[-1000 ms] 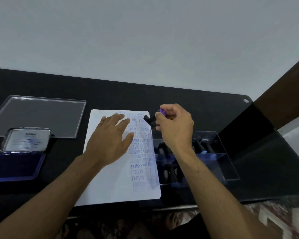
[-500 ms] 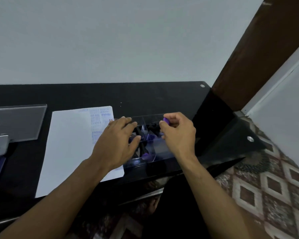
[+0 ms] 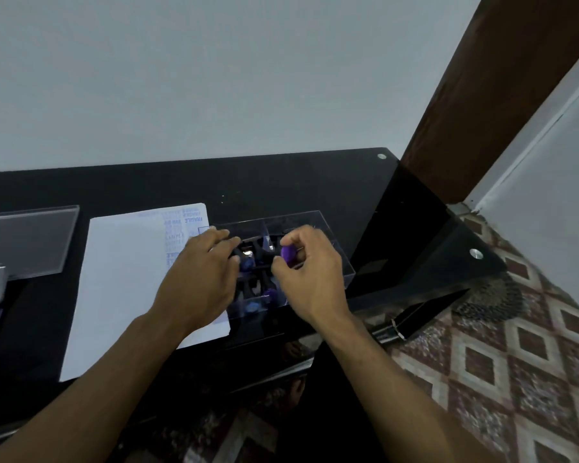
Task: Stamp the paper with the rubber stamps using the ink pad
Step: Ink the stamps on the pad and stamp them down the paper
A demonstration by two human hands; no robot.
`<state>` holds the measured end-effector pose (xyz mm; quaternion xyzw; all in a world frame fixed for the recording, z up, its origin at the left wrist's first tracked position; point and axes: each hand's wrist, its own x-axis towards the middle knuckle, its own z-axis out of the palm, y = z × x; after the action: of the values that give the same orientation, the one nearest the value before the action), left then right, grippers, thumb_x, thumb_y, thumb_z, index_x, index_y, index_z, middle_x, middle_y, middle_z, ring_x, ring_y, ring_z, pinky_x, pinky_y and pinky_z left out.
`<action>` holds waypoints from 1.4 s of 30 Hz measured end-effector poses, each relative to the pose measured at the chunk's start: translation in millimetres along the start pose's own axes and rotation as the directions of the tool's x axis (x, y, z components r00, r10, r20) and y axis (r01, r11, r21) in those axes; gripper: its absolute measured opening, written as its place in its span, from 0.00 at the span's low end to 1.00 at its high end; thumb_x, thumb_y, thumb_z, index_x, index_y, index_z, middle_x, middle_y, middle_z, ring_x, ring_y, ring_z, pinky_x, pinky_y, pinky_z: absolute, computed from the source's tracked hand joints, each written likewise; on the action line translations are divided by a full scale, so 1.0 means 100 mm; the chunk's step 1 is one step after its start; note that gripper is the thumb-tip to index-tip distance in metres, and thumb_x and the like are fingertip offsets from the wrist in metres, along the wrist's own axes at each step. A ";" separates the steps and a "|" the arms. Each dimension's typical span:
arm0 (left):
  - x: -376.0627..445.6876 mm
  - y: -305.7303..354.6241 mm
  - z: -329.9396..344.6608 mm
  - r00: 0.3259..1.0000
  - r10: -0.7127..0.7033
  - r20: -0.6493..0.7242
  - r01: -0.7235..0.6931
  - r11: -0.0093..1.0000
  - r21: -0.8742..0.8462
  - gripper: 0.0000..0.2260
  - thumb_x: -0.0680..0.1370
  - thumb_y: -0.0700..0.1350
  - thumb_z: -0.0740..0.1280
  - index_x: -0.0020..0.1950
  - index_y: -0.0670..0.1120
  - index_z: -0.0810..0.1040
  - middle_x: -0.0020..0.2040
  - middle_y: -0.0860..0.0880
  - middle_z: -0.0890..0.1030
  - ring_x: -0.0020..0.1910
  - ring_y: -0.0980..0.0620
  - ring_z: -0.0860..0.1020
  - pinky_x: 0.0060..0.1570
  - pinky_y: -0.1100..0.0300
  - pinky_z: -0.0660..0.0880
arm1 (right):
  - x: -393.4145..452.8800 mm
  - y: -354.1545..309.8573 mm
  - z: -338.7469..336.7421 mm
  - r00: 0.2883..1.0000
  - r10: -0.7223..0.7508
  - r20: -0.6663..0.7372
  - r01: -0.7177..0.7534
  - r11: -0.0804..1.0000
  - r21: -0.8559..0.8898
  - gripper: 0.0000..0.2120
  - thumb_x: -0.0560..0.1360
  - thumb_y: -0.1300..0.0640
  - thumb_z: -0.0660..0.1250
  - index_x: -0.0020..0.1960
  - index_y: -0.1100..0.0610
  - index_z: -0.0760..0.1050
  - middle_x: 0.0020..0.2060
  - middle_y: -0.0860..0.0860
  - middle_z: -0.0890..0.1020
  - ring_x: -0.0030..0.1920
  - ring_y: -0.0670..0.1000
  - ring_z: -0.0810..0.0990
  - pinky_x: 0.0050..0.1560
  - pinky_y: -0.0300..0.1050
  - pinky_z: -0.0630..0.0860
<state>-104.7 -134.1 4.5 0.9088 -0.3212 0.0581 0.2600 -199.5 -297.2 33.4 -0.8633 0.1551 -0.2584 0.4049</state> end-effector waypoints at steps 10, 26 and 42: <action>-0.31 -0.45 -0.08 0.991 -0.129 0.035 0.126 0.989 0.079 0.22 0.83 0.53 0.60 0.76 0.48 0.69 0.76 0.47 0.70 0.73 0.44 0.69 0.70 0.48 0.67 | -0.15 -0.25 0.47 0.944 -0.085 0.318 0.148 0.973 -0.177 0.12 0.71 0.58 0.72 0.43 0.49 0.69 0.43 0.45 0.71 0.40 0.43 0.72 0.40 0.38 0.74; -0.44 -0.61 0.09 0.984 -0.129 0.120 0.113 0.985 0.130 0.26 0.80 0.58 0.57 0.73 0.45 0.72 0.72 0.43 0.74 0.73 0.41 0.70 0.72 0.41 0.65 | -0.07 -0.33 0.71 0.911 0.075 0.404 0.066 0.944 -0.324 0.09 0.75 0.52 0.71 0.39 0.55 0.85 0.34 0.47 0.84 0.33 0.45 0.81 0.37 0.43 0.82; 0.04 -0.12 -0.11 0.996 -0.029 -0.081 0.026 0.999 -0.040 0.19 0.81 0.47 0.66 0.70 0.43 0.74 0.69 0.43 0.75 0.68 0.43 0.72 0.66 0.48 0.72 | 0.23 -0.06 0.15 0.988 0.015 0.157 0.038 0.944 -0.328 0.05 0.76 0.56 0.67 0.47 0.52 0.83 0.45 0.47 0.78 0.45 0.45 0.77 0.47 0.36 0.76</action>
<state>-93.9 -123.1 9.8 0.9047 -0.2988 0.0854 0.2914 -172.0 -294.5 37.5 -0.9374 0.1588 -0.1624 0.2642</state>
